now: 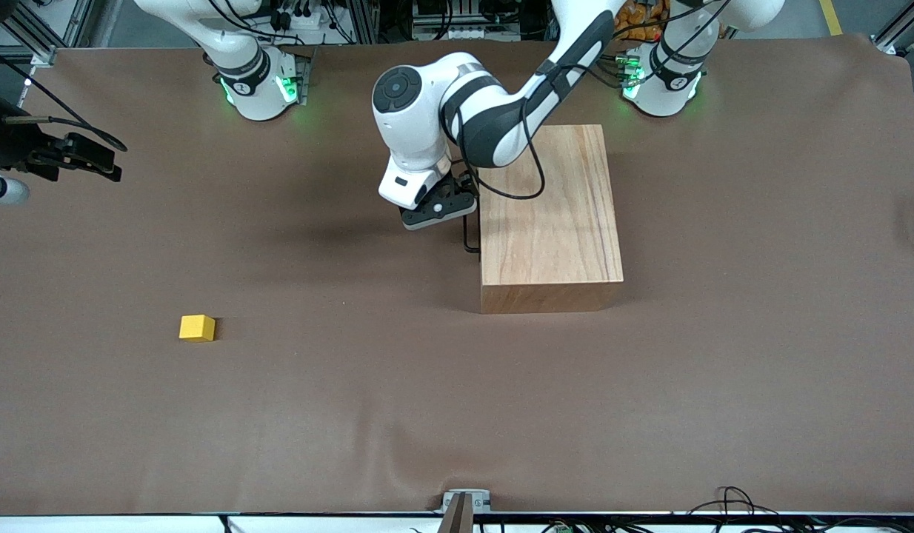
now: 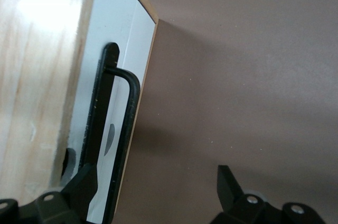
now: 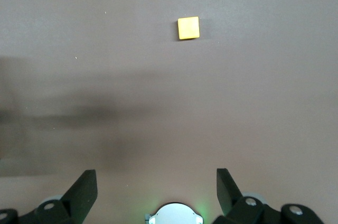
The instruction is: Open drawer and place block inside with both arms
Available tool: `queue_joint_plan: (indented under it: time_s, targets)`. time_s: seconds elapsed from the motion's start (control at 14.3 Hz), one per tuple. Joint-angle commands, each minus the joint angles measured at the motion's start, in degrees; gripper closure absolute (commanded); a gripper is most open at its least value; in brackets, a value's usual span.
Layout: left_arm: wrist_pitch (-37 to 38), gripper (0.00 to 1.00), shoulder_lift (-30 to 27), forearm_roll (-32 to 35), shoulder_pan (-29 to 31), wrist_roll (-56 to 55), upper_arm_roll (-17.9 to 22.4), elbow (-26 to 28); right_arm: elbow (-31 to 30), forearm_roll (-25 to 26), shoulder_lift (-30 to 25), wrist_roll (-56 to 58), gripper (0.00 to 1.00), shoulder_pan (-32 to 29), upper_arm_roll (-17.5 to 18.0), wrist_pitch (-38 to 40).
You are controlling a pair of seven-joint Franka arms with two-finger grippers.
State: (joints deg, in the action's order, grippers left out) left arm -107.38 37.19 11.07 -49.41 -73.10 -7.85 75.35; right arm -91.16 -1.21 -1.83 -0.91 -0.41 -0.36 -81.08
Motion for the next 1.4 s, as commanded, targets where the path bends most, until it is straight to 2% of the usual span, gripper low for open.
queue_joint_plan:
  time_s: [0.0,0.21,0.42,0.91,1.33]
  targets:
    - [0.5,0.00,1.7,1.8,-1.3,0.5,0.6,-1.6,-0.2,0.3,-0.3,0.5,0.00,-1.0,0.6,0.0]
    - [2.2,0.00,2.6,5.0,-1.5,2.3,0.5,-1.4,-0.2,0.3,-0.3,0.5,0.00,-1.0,0.6,0.1]
    - [4.4,0.00,2.7,5.5,-1.7,6.3,0.5,-1.4,-0.2,0.3,-0.1,0.4,0.00,-0.6,0.6,0.2]
    - [3.6,0.00,4.3,5.5,-1.8,6.8,0.4,-1.5,-0.2,0.0,0.2,0.3,0.00,0.4,0.8,0.2]
    - [-1.1,0.00,5.4,5.2,-1.7,6.2,0.2,-1.5,-0.2,0.0,0.1,0.3,0.00,0.5,0.8,1.2]
